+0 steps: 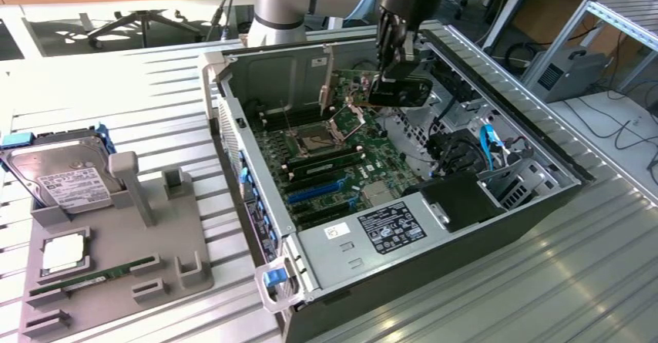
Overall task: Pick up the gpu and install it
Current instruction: 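Insert the gpu into the slot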
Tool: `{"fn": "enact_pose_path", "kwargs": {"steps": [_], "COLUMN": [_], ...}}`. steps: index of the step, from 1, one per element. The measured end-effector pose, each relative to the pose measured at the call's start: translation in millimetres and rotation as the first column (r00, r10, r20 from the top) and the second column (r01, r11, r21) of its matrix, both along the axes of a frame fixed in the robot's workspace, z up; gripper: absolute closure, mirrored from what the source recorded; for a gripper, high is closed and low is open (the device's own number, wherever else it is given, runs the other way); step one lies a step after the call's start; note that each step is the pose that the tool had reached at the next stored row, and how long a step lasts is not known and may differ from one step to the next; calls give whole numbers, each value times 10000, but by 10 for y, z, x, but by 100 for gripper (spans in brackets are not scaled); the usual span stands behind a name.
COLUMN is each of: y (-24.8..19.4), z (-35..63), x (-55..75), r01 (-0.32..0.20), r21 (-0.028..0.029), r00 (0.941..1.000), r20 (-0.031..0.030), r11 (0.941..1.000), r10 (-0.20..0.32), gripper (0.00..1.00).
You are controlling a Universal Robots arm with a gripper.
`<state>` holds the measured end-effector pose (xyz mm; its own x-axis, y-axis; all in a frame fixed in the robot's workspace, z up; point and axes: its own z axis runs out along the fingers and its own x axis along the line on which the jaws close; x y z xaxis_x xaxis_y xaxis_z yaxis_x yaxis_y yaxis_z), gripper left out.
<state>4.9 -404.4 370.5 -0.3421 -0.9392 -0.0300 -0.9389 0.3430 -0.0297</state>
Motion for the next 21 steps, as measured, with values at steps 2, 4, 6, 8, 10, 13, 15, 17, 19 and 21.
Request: {"fn": "enact_pose_path", "kwargs": {"steps": [2,4,6,8,10,13,15,17,19,21], "y": [0,0,0,0,0,0,0,0,0,0], "z": [0,0,0,-1,0,-1,-1,-1,-1,-1], "x": [0,0,0,0,0,0,0,0,0,0], "r01": [-58,-113,-166,-220,-276,-359,-429,-477,-528,-586], "r21": [0,0,0,0,0,-1,-1,-2,-3,-3], "r00": [10000,9999,9999,9998,9996,9994,9991,9989,9986,9983], "r20": [0,0,0,0,0,0,0,0,0,0], "r11": [10000,9999,9999,9998,9996,9994,9991,9989,9986,9983], "r10": [58,113,166,220,276,359,429,477,528,586], "gripper": [73,73,73,73,73,73,73,73,73,73]}}
